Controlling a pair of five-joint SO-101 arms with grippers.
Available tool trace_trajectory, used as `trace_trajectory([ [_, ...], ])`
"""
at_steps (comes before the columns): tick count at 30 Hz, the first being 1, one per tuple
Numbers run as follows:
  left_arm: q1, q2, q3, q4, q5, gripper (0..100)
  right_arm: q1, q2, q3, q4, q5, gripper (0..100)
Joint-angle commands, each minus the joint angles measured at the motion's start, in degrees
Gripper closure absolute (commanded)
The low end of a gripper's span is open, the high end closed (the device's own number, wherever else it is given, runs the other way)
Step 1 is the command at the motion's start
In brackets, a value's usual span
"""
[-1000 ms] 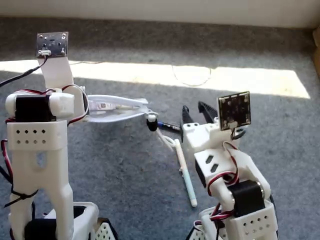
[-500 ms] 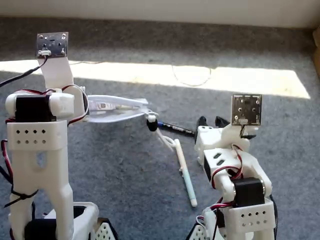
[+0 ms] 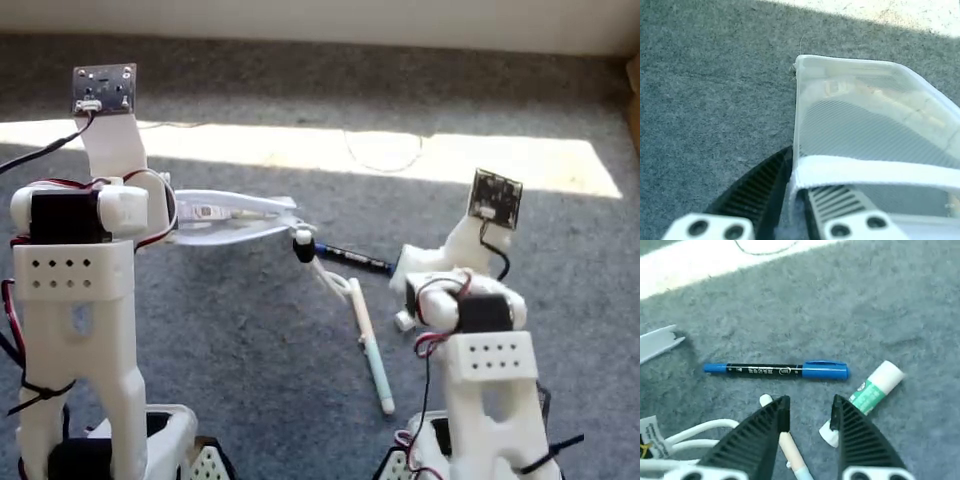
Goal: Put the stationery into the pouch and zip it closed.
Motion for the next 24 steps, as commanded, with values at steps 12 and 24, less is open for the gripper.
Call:
trace_trajectory([
  [12, -1.10, 0.75, 0.31, -2.37, 0.62, 99, 6.29, 36.88, -24.04, 8.48, -25.14, 86.8],
  [24, -1.01, 0.84, 0.31, -2.37, 0.79, 99, 13.41, 47.08, -29.05, 7.78, -25.76, 86.8],
])
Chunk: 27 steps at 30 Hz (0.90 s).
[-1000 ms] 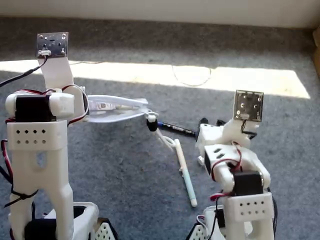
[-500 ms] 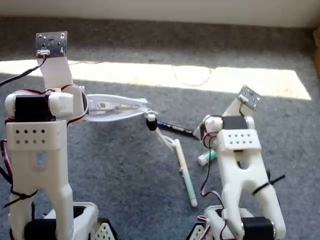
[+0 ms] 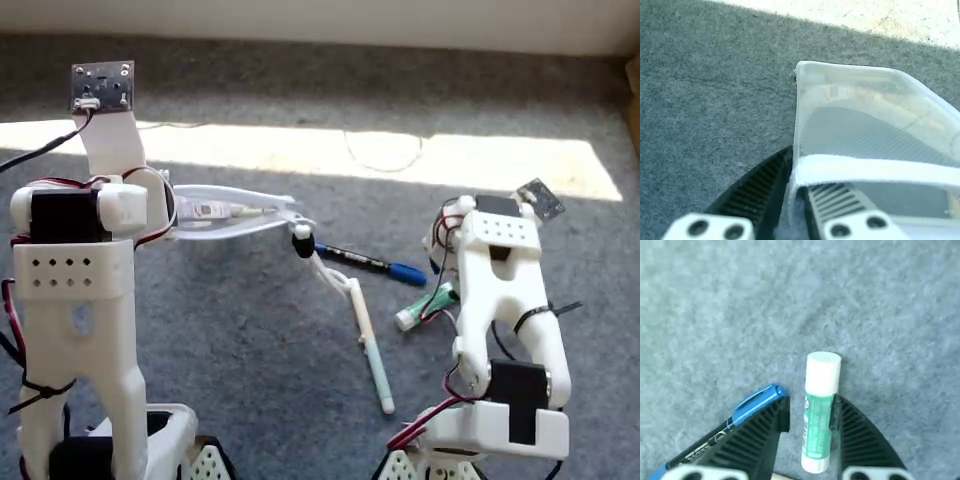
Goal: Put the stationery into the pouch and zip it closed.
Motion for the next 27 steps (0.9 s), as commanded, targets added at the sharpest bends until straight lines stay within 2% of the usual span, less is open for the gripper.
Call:
trace_trajectory([
  [1, -0.75, 0.84, 0.31, -1.14, 0.79, 99, 2.24, 1.71, -3.47, -0.92, -0.35, 86.8],
  [14, -0.75, 1.10, 0.31, -1.05, 0.79, 99, 2.24, 12.00, -7.60, -4.62, -0.35, 87.1],
  [24, -0.75, 1.10, 0.31, -0.88, 0.79, 99, 1.98, 12.70, -7.43, -4.53, 0.62, 87.2],
  [27, -0.75, 1.10, 0.31, -0.88, 0.79, 99, 1.98, 12.70, -7.34, -4.53, 1.23, 91.0],
])
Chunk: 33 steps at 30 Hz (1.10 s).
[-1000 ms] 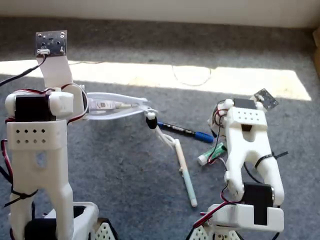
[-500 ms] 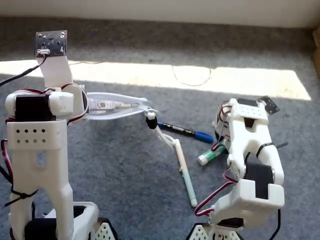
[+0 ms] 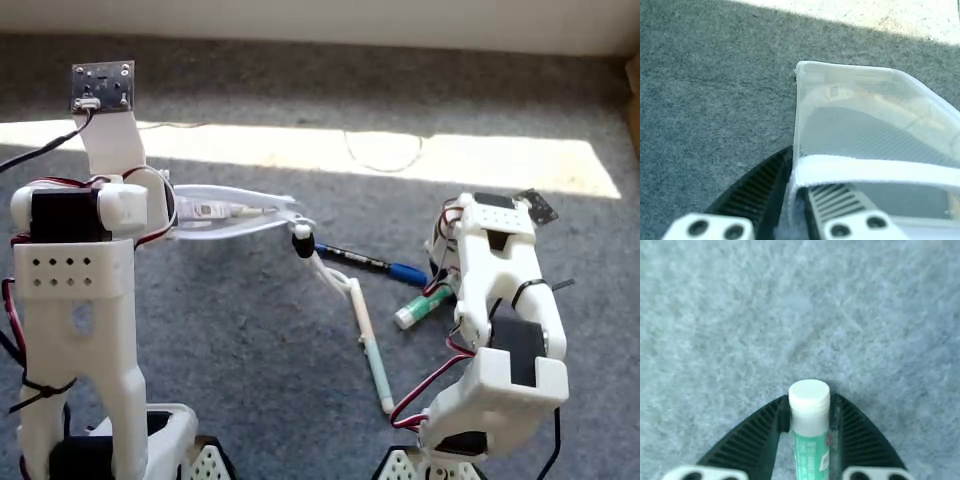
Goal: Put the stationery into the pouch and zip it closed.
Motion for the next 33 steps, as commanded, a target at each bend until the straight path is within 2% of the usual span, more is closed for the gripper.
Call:
trace_trajectory([
  [1, -0.75, 1.10, 0.31, -0.79, 0.79, 99, 0.31, -0.48, -2.86, -0.66, 1.14, 93.1],
  [8, -0.75, 1.10, 0.40, -0.62, 0.79, 99, 0.48, -0.92, -2.77, -0.57, 2.73, 96.0],
  [12, -0.75, 1.10, 0.40, -0.62, 0.79, 99, 0.40, -1.98, -4.79, 4.35, 2.81, 96.1],
  [21, -0.75, 1.01, 0.40, -0.88, 0.79, 99, 0.22, -15.34, -6.64, 7.87, 2.90, 96.1],
  [27, -0.75, 1.19, 0.40, -0.88, 0.79, 99, -1.63, -24.75, -3.91, 7.78, 10.02, 96.1],
  [33, -0.75, 1.19, 0.40, -0.88, 0.79, 99, -7.78, -34.95, -0.13, 7.60, 14.07, 96.1],
])
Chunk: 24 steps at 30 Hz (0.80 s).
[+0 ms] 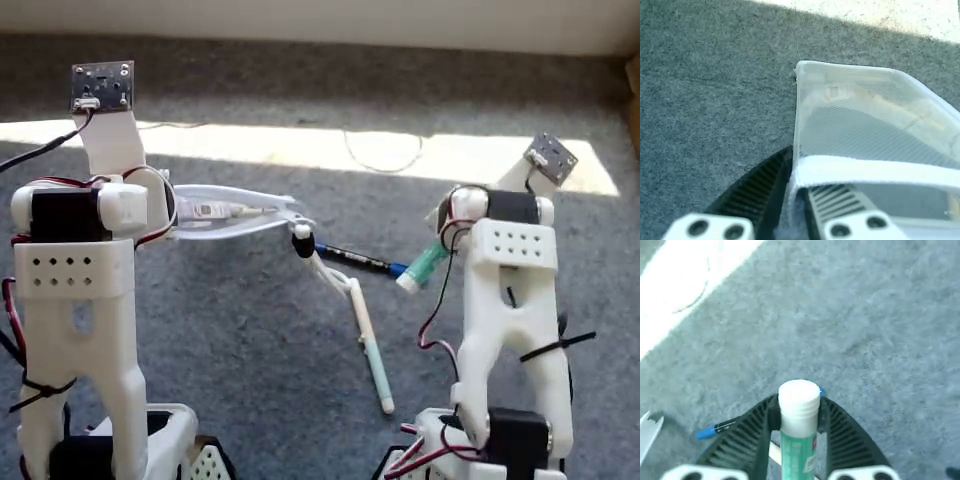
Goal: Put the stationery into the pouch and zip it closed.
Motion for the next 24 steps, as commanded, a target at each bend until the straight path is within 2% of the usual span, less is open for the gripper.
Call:
trace_trajectory([
  [1, -0.75, 1.19, 0.40, -0.88, 0.44, 99, -5.76, -10.42, 1.27, 0.13, 3.43, 96.1],
  [14, -0.75, 1.19, 0.40, -0.88, 0.44, 99, -19.47, -31.60, 2.42, -0.04, 12.40, 96.1],
  [21, -0.75, 1.19, 0.40, -0.97, 0.44, 99, -29.49, -35.30, 1.98, -0.13, 12.75, 96.1],
  [24, -0.75, 1.19, 0.40, -0.97, 0.44, 99, -33.10, -35.74, 1.89, -3.21, 12.75, 96.1],
])
